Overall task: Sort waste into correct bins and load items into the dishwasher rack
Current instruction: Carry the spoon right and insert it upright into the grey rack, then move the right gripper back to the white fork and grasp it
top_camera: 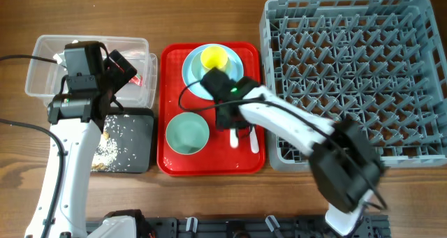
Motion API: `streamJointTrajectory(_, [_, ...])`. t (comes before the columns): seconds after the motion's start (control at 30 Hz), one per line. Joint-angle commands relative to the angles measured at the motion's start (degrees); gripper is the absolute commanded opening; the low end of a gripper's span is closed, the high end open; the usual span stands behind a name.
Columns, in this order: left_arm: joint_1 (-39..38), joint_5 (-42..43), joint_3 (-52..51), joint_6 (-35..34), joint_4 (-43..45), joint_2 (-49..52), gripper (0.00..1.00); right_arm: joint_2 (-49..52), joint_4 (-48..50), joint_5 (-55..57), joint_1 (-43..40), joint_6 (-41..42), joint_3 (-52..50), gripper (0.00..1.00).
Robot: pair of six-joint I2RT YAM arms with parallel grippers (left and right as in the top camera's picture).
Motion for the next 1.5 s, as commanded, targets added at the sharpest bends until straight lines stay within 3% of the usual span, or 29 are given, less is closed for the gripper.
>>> streamJointTrajectory(0.0, [0.15,-0.55,0.66,0.09,0.00,-0.37,1.00,-12.22,-1.22,0.74,-3.04,-6.54,3.72,0.04])
streamJointTrajectory(0.17, [0.15,-0.55,0.66,0.09,0.00,-0.37,1.00,-20.15,-5.38,7.10,-8.04,-7.37,3.69,0.04])
streamJointTrajectory(0.27, [0.15,-0.55,0.66,0.09,0.00,-0.37,1.00,-21.94,-7.93,9.11,-12.98,-13.73,3.69,0.04])
streamJointTrajectory(0.53, [0.15,-0.55,0.66,0.09,0.00,-0.37,1.00,-19.47,-7.54,7.50,-21.88,-21.29,1.38,0.04])
streamJointTrajectory(0.97, [0.15,-0.55,0.66,0.09,0.00,-0.37,1.00,-12.44,-5.01,6.75,-26.97,-26.93,1.27,0.05])
streamJointTrajectory(1.27, [0.15,-0.55,0.66,0.09,0.00,-0.37,1.00,-7.56,-3.87,6.69,-29.53,-29.81,1.27,0.11])
streamJointTrajectory(1.47, [0.15,-0.55,0.66,0.09,0.00,-0.37,1.00,-7.15,-3.74,6.49,-29.66,-29.81,1.29,0.26])
